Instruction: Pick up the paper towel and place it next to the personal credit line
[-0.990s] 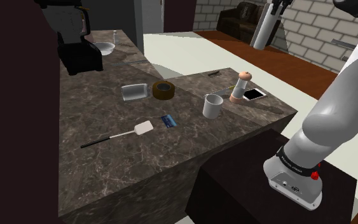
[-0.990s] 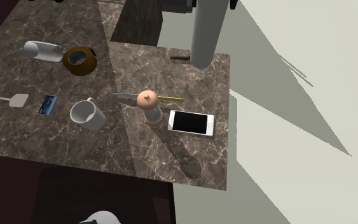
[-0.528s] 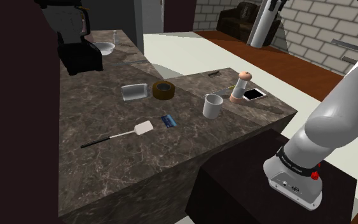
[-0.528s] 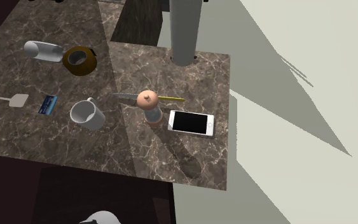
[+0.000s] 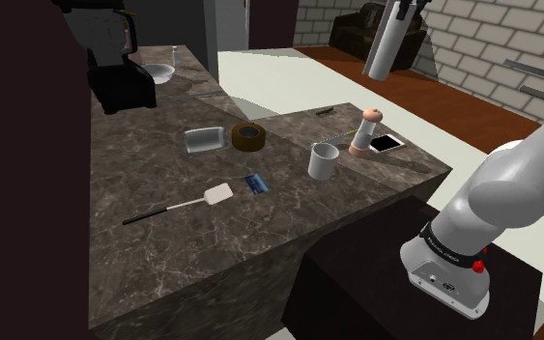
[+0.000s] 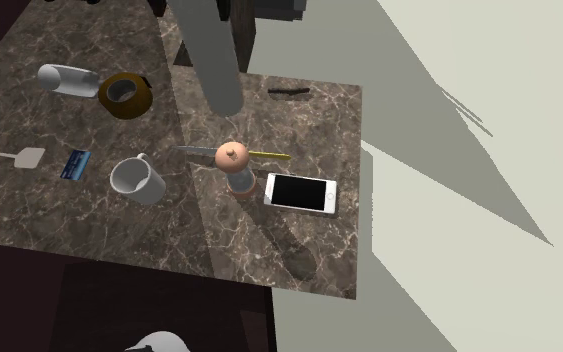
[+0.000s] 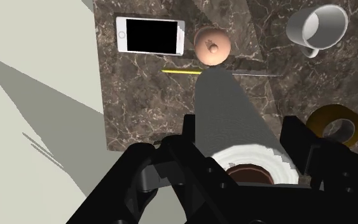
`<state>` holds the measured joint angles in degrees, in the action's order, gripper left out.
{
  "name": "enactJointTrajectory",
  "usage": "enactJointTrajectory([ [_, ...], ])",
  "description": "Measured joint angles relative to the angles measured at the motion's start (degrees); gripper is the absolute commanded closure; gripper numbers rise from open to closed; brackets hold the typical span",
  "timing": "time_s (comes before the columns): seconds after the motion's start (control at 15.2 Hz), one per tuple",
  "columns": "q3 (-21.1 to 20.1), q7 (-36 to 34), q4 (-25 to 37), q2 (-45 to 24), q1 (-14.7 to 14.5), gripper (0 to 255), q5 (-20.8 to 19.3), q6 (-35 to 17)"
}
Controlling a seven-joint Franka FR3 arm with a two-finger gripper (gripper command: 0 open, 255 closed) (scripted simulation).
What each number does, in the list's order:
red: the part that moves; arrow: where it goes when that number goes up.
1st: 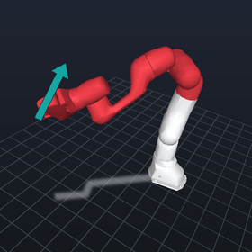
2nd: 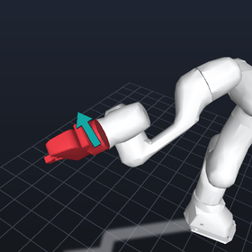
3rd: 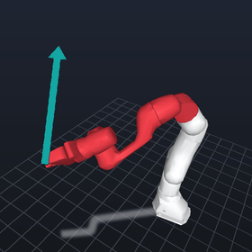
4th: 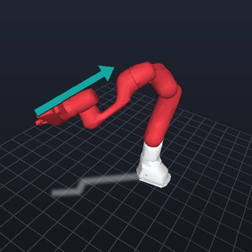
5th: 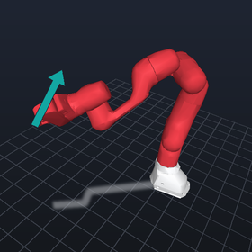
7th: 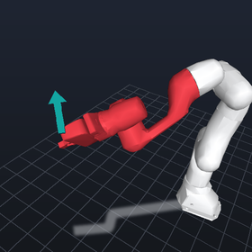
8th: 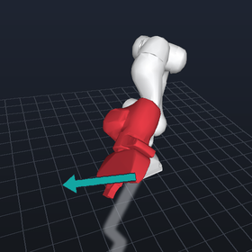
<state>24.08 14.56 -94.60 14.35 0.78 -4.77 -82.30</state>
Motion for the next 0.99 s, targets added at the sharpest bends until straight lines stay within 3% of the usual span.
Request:
enactJointTrajectory([
  [0.59, -10.5, -14.28, -10.17, 9.4, -3.33, 255, 0.09, -0.41],
  [0.99, -17.25, -23.15, -12.5, 12.41, -5.53, 255, 2.26, 0.6],
])
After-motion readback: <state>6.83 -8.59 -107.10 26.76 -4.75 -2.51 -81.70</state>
